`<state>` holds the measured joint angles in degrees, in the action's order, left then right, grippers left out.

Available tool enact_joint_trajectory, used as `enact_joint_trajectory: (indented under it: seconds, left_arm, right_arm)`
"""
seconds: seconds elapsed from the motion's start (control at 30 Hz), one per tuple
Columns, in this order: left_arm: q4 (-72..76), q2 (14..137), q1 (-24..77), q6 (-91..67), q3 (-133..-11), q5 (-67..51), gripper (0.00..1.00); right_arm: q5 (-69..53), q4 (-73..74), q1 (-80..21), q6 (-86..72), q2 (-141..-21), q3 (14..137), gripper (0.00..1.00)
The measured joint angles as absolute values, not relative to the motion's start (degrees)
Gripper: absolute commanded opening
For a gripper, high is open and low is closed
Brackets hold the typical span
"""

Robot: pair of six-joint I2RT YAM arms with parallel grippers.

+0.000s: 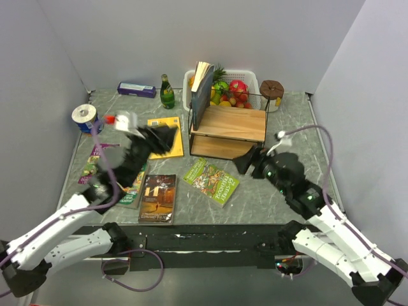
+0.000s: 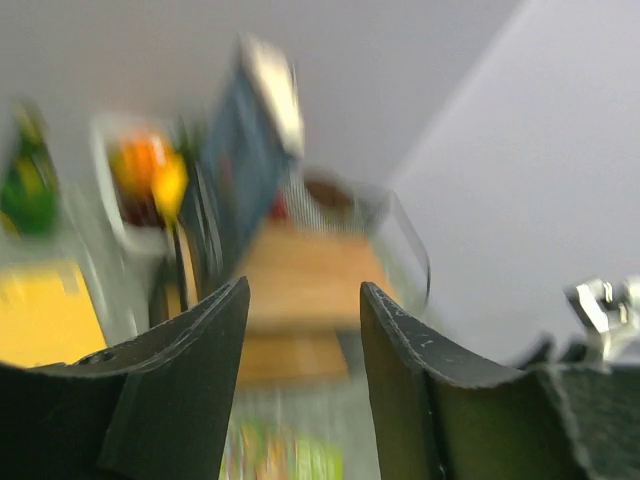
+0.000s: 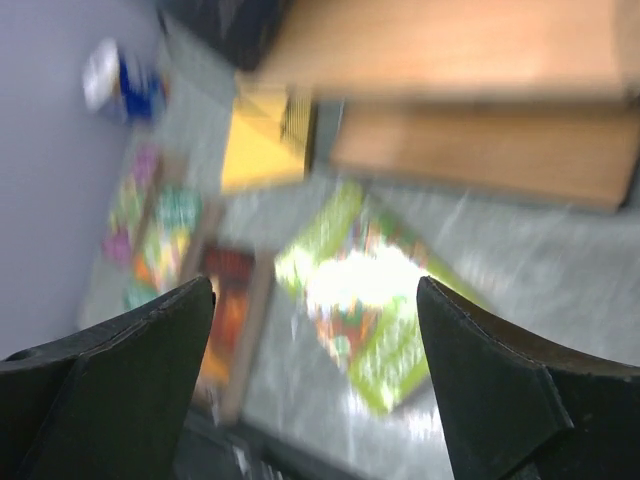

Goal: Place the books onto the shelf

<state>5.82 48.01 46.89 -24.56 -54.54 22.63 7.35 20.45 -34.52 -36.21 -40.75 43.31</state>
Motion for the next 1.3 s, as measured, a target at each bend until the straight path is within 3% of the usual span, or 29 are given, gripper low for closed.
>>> enact_joint_trajectory:
  seconds: [0.2,0.27,0.47,0.73,0.9,1.03,1.2,1.3]
  left_arm:
    - [5.65,50.96,49.82,-41.67,-30.46,13.21,0.47]
    - [5.67,54.78,50.41,-46.0,-25.19,10.85,0.39]
    - [10.17,66.43,50.74,-52.88,-25.69,5.85,0.29]
    - [11.2,71.83,52.51,-56.93,-26.72,4.69,0.28]
    - [6.63,68.01,52.82,-56.9,-26.74,8.49,0.32]
    - [-0.43,61.1,52.9,-57.25,-27.77,13.78,0.38]
    - [-13.96,49.87,52.97,-62.26,-30.92,25.87,0.29]
    - [-20.34,44.34,52.66,-65.12,-31.38,31.73,0.19]
  right_arm:
    - [5.39,18.24,-37.17,-37.15,-42.19,31.59,0.91]
    - [5.3,17.58,-37.15,-37.67,-44.03,28.99,0.91]
    - [7.44,11.4,-37.12,-38.02,-53.25,27.9,0.9]
    - [10.66,5.06,-37.12,-37.41,-66.37,28.58,0.9]
    - [12.12,3.46,-37.12,-36.93,-70.37,29.47,0.89]
    - [14.33,4.84,-39.29,-36.73,-66.87,29.39,0.9]
    - [9.52,2.35,-47.31,-36.42,-54.7,28.73,0.89]
    - [2.44,-1.65,-49.15,-37.91,-56.71,29.91,0.88]
